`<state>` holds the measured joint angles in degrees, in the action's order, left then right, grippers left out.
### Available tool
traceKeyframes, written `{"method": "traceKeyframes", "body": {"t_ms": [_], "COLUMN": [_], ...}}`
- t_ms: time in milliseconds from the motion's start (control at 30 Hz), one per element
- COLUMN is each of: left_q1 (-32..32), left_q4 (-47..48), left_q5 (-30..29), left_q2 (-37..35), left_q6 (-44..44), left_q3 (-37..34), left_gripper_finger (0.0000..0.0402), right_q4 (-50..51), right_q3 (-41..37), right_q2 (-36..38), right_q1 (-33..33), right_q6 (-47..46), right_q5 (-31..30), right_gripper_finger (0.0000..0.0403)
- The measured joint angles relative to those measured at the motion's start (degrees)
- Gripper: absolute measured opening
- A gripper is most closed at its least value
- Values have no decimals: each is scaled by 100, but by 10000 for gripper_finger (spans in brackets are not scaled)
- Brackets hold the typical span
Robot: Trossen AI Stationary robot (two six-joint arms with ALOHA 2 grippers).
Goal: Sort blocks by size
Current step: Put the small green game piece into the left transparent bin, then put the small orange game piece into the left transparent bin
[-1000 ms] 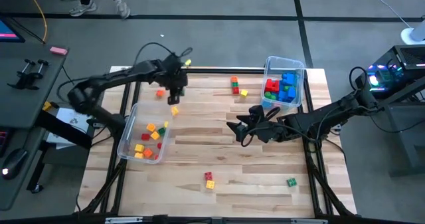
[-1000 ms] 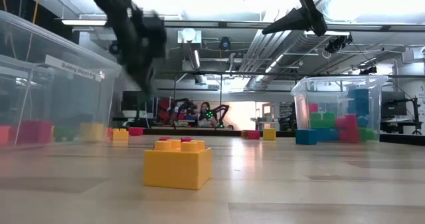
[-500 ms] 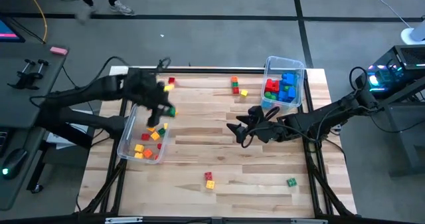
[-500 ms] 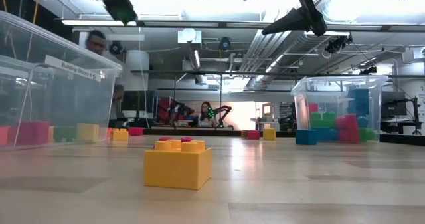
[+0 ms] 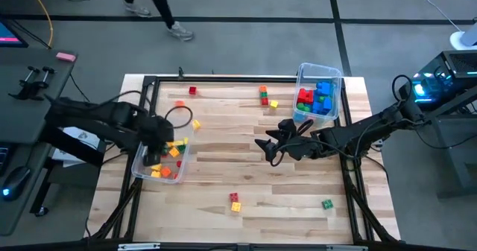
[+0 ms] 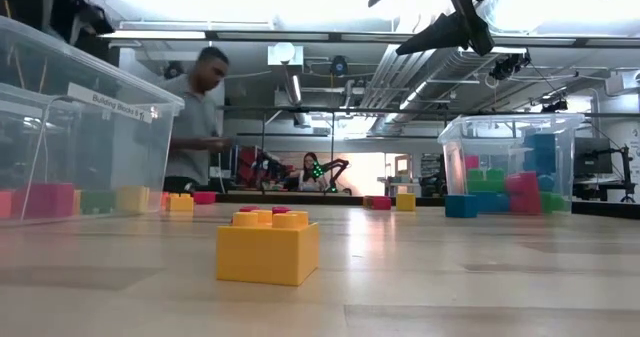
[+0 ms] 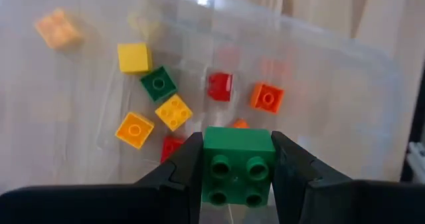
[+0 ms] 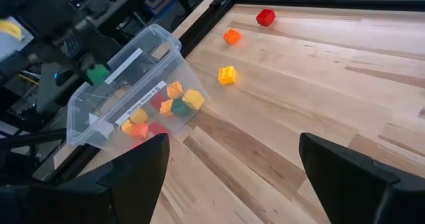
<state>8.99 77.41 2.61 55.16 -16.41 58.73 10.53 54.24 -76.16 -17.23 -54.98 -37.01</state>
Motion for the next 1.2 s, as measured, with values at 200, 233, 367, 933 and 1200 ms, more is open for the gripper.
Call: {"method": "traceKeyframes", "body": {"t_ms": [200,233,367,933,1200], "left_q1": [-21,-50,-311,-5171,-5500], "left_q4": [-58,-57,-49,-1253,-1872], "left_q5": [-28,-25,168,-332,-1334], "left_q2": [411,477,746,3325,4020], "left_q6": [-154,-156,-53,3875,5170], "left_q3": [-149,-121,118,1411,661], "left_gripper_finger": [203,224,292,314,314], "right_q4": [0,-1,-1,-3,-5], "right_q3": [0,1,0,0,0], "right_q2": [0,0,0,0,0], "right_q1": [0,0,0,116,114], "right_q6": [-1,0,-2,-157,-156], "right_q5": [0,0,2,0,-2], "right_gripper_finger": [332,332,332,332,332]}}
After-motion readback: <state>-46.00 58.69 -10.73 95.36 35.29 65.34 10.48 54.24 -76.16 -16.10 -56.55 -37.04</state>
